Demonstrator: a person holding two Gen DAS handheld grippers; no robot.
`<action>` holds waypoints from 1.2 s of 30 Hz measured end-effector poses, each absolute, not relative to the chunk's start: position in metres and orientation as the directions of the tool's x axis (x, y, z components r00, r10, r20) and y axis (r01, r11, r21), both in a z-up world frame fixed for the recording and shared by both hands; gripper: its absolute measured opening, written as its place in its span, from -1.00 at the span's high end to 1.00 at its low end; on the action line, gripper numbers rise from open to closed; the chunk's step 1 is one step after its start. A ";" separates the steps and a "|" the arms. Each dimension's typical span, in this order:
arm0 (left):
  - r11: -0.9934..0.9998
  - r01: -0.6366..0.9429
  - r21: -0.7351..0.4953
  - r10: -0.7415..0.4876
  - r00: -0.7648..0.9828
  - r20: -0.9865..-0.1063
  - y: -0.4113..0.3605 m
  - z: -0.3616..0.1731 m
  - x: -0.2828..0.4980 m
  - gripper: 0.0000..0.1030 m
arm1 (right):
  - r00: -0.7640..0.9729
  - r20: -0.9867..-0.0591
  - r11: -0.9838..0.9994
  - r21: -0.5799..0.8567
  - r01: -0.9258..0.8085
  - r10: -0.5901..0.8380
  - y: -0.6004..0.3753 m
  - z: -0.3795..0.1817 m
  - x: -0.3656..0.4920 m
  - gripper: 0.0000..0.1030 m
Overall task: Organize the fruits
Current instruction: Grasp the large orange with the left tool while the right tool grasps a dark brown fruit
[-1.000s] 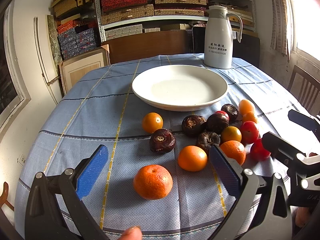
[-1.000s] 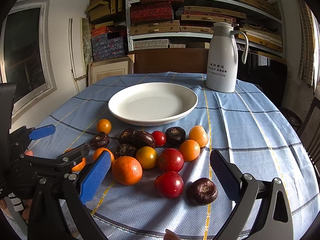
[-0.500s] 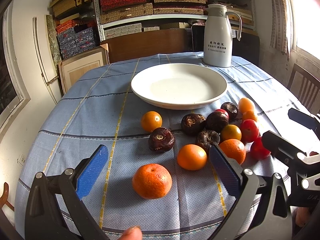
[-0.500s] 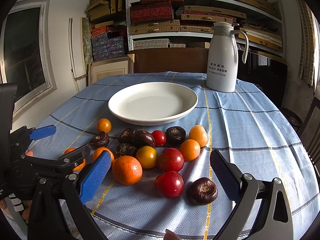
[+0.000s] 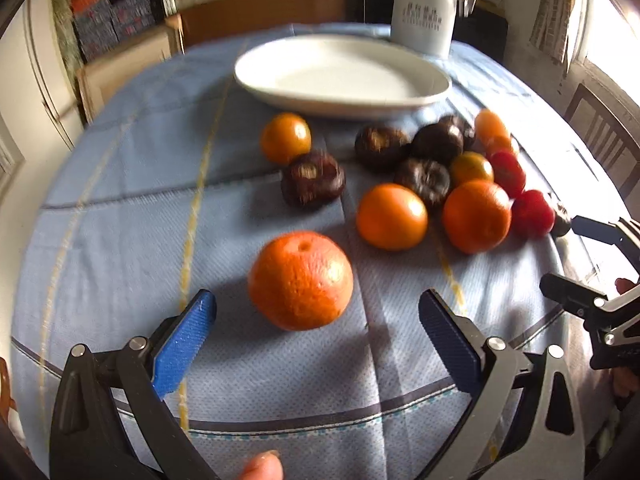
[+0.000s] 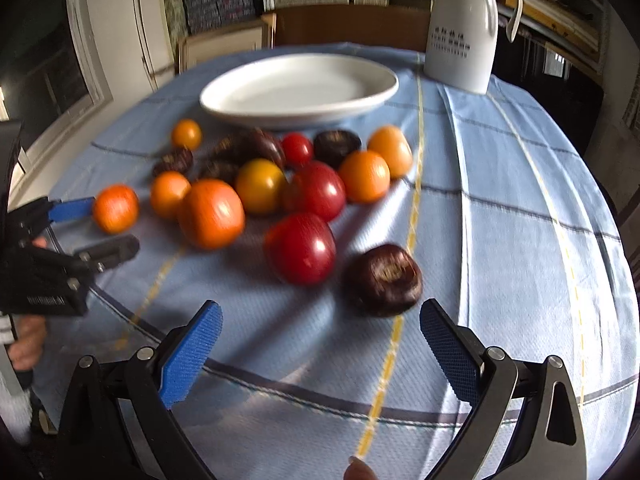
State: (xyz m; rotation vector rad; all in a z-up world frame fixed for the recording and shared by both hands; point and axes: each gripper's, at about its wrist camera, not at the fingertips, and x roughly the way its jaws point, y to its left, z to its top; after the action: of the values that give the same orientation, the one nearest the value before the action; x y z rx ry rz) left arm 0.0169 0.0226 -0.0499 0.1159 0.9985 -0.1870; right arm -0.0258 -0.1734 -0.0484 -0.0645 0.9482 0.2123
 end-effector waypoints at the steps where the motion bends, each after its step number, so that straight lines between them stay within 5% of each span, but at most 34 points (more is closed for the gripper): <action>1: 0.978 0.207 0.001 -0.107 0.507 -0.855 0.024 -0.053 0.020 -0.92 | 0.550 -0.821 0.978 0.042 -0.205 0.150 -0.175 -0.051 -0.024 -0.93; 14: 0.970 0.244 0.021 -0.117 0.538 -0.835 0.029 -0.053 0.012 -0.92 | 0.533 -0.828 0.957 0.014 -0.291 0.174 -0.192 -0.050 -0.014 -0.93; 21: 0.976 0.215 0.025 -0.097 0.539 -0.837 0.022 -0.052 0.021 -0.92 | 0.594 -0.762 0.962 0.146 -0.232 0.259 -0.217 -0.039 -0.014 -0.93; 29: 0.968 0.251 -0.005 -0.146 0.547 -0.824 0.018 -0.047 0.025 -0.92 | 0.587 -0.775 0.960 0.092 -0.264 0.235 -0.205 -0.041 -0.008 -0.42; 31: 0.964 0.267 -0.014 -0.167 0.562 -0.810 0.019 -0.044 0.022 -0.87 | 0.578 -0.784 0.958 0.072 -0.277 0.226 -0.201 -0.043 -0.008 -0.22; 33: 0.959 0.282 -0.016 -0.177 0.559 -0.810 0.019 -0.044 0.020 -0.45 | 0.580 -0.784 0.956 0.060 -0.286 0.222 -0.199 -0.043 -0.009 -0.11; 36: 0.957 0.290 -0.030 -0.194 0.557 -0.807 0.025 -0.044 0.019 -0.21 | 0.581 -0.780 0.953 0.065 -0.295 0.233 -0.199 -0.043 -0.010 0.03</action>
State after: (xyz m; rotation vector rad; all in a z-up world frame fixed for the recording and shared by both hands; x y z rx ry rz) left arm 0.0190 0.0250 -0.0437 0.1108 0.9373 -0.2861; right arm -0.0102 -0.1987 -0.0426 -0.0749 0.9001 0.3090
